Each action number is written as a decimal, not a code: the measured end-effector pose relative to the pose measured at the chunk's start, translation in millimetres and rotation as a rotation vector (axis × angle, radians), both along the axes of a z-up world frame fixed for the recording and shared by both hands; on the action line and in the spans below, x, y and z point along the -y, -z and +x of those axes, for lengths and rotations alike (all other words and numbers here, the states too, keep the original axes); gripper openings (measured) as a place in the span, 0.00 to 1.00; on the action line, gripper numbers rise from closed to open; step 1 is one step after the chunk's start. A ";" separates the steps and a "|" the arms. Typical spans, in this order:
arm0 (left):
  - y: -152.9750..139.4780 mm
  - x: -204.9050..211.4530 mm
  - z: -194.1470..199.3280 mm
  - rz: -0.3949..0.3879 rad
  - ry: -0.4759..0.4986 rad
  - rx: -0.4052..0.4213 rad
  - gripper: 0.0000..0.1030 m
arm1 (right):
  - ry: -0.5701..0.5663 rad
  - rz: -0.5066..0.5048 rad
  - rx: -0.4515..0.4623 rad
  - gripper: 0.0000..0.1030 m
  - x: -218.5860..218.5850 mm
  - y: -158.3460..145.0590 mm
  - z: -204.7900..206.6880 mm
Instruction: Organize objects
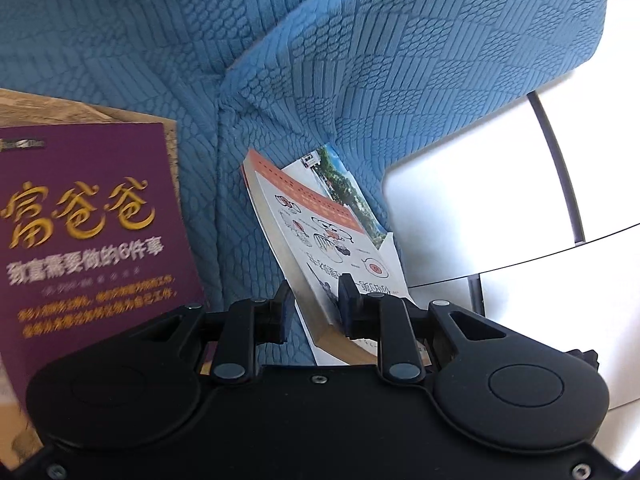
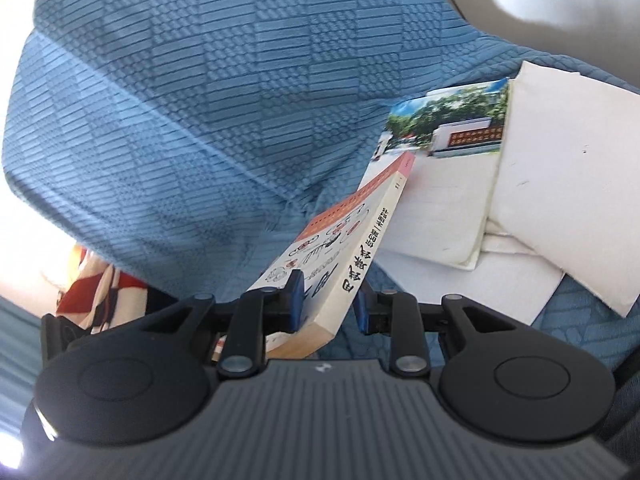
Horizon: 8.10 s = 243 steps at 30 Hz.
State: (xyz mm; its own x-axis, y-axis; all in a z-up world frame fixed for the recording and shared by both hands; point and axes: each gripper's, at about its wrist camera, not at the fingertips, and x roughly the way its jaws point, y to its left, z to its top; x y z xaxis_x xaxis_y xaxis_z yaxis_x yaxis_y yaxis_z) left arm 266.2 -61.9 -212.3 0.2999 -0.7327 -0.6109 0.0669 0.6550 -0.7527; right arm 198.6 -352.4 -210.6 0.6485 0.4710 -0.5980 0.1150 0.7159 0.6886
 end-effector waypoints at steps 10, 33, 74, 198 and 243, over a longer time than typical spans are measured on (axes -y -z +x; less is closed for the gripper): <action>-27.5 -24.6 -33.6 -0.044 -0.082 0.016 0.22 | -0.074 -0.018 0.008 0.29 -16.1 -39.0 -12.3; -141.2 -102.1 -53.5 -0.033 -0.218 0.103 0.23 | -0.251 0.021 0.044 0.29 -82.6 -131.7 0.9; -48.0 -141.8 -75.1 0.004 -0.362 -0.041 0.24 | -0.496 -0.014 -0.055 0.29 -133.7 -41.9 29.8; -208.1 65.2 -175.5 0.359 -0.029 0.507 0.98 | -0.078 -0.522 0.118 0.85 -18.5 -130.5 -146.2; -47.0 90.8 24.7 0.505 -0.005 0.423 0.98 | 0.012 -0.519 0.045 0.85 0.4 -3.7 -26.3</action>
State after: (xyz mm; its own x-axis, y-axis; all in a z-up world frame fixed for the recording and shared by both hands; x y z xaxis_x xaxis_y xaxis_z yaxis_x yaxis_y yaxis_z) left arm 290.9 -152.7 -165.3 0.5919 -0.3851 -0.7081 0.2857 0.9217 -0.2624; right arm 172.3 -352.8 -207.0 0.6825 0.1127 -0.7222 0.1033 0.9633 0.2479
